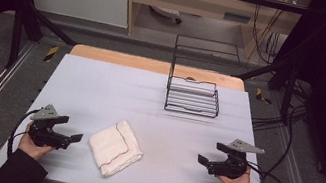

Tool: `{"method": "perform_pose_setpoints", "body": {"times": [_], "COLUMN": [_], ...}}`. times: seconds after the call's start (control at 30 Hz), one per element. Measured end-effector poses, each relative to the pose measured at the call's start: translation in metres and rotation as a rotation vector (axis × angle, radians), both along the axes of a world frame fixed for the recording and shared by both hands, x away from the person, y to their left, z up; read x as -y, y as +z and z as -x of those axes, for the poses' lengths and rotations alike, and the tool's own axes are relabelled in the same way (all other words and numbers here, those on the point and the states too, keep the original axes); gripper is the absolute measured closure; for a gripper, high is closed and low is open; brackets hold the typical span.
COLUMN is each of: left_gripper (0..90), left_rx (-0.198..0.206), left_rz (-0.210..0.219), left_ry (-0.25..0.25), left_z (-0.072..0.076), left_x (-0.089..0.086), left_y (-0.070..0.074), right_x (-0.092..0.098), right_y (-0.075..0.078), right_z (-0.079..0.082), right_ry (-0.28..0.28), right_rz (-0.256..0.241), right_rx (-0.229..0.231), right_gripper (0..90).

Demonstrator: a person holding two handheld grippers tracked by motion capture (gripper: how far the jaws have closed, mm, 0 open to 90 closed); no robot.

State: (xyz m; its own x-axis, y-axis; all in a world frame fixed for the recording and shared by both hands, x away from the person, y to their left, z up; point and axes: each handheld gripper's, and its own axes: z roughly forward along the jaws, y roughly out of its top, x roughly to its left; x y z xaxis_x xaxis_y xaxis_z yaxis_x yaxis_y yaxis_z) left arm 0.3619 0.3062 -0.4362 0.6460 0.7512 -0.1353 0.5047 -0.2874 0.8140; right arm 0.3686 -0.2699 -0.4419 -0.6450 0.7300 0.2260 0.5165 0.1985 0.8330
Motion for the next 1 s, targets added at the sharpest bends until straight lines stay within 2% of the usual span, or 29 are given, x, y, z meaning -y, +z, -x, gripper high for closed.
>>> {"method": "perform_pose_setpoints", "body": {"times": [0.73, 1.0], "left_gripper": [9.4, 9.4], "left_rx": [-0.008, -0.009], "left_rz": [-0.007, -0.011], "left_ry": [0.003, 0.008], "left_z": [0.002, 0.003], "left_x": [0.013, 0.013], "left_y": [0.002, 0.001], "right_x": [-0.002, -0.003], "right_y": [-0.001, -0.001], "right_z": [0.0, 0.0], "right_ry": [0.0, 0.0], "right_rz": [0.006, 0.011], "right_rx": [-0.005, -0.002], "right_gripper": [0.5, 0.5]}}
